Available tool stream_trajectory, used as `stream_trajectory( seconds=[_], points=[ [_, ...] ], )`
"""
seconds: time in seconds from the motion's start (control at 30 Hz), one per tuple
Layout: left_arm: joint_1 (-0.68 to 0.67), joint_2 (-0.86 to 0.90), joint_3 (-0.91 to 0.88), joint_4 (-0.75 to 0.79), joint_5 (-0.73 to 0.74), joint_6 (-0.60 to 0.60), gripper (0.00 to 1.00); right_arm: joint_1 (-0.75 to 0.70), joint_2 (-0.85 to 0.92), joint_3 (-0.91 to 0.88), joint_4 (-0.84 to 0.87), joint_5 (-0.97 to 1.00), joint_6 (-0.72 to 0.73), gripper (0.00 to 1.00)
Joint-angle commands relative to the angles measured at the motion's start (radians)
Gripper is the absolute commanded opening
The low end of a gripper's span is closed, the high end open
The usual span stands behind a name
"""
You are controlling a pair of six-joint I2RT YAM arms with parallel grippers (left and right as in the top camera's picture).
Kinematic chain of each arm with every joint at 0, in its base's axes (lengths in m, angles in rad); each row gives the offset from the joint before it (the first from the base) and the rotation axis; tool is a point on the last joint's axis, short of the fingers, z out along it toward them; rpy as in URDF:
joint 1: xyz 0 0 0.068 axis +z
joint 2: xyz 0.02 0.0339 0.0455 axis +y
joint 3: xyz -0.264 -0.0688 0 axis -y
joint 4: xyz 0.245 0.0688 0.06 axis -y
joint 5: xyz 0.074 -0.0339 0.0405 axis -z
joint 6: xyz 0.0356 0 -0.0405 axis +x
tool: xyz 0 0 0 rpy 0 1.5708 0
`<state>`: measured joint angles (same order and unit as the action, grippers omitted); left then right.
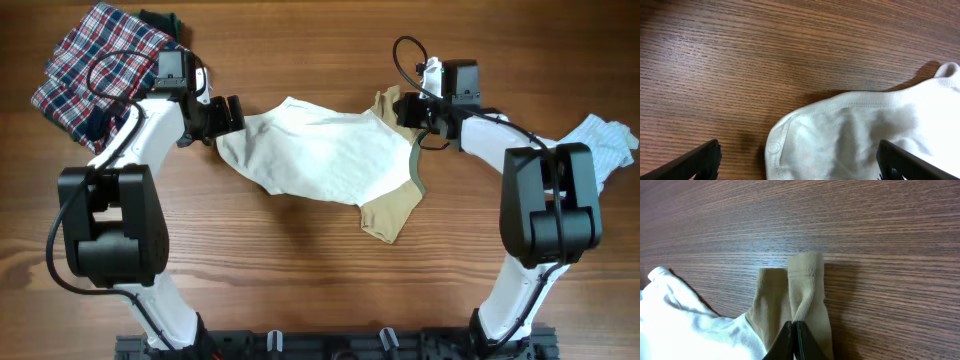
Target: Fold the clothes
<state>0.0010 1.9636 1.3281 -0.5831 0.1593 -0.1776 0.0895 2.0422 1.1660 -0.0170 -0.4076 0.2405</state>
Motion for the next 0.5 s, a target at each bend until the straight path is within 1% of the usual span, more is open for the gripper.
stream_trajectory(
  seconds=[0.0, 0.3, 0.47],
  points=[
    [-0.005, 0.013, -0.006, 0.003, 0.016, 0.013, 1.00, 0.003, -0.004, 0.012, 0.009, -0.012, 0.013, 0.04],
    [-0.005, 0.013, -0.006, 0.004, 0.016, 0.014, 1.00, 0.003, -0.063, 0.012, -0.008, -0.013, 0.015, 0.04],
    [-0.005, 0.013, -0.006, 0.004, 0.016, 0.016, 1.00, 0.003, -0.109, 0.012, -0.055, -0.012, 0.014, 0.04]
  ],
)
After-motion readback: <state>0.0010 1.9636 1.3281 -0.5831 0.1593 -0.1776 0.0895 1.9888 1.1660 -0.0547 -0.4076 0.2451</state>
